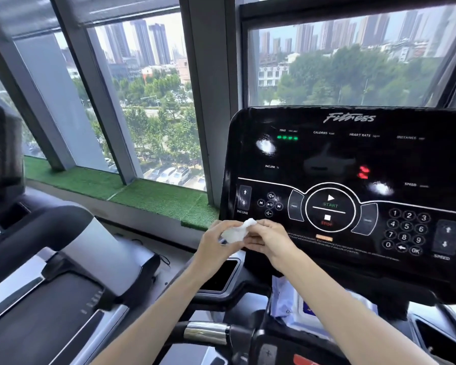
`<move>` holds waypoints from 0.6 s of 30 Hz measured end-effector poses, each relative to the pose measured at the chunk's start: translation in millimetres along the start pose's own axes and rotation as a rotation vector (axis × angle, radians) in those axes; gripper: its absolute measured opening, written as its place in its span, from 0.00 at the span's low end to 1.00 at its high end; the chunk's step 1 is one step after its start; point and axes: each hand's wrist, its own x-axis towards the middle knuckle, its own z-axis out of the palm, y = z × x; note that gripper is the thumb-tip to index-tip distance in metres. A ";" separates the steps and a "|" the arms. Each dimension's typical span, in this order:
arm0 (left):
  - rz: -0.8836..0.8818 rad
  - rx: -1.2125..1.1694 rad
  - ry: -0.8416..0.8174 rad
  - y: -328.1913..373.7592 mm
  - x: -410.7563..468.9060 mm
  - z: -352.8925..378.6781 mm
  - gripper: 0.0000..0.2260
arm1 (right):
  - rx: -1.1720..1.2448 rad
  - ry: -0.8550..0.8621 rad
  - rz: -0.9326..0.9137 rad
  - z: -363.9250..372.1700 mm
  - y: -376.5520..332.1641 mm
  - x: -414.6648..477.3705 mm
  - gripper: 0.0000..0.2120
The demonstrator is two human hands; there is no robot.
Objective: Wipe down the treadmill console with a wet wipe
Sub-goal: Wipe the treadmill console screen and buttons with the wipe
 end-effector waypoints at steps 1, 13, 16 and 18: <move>0.019 0.042 0.025 0.0 4.0 0.5 0.13 | -0.005 -0.014 -0.003 0.2 -2.3 1.0 0.03; 0.352 0.680 0.298 44.7 126.0 -7.6 0.11 | -1.504 0.298 -0.879 -27.7 -30.6 30.2 0.19; 0.481 0.865 0.256 63.0 156.7 -3.4 0.09 | -1.604 0.327 -0.938 -27.8 -37.5 38.0 0.18; 0.492 0.958 0.230 69.5 165.3 -0.6 0.11 | -1.617 0.324 -0.943 -26.4 -39.3 40.8 0.18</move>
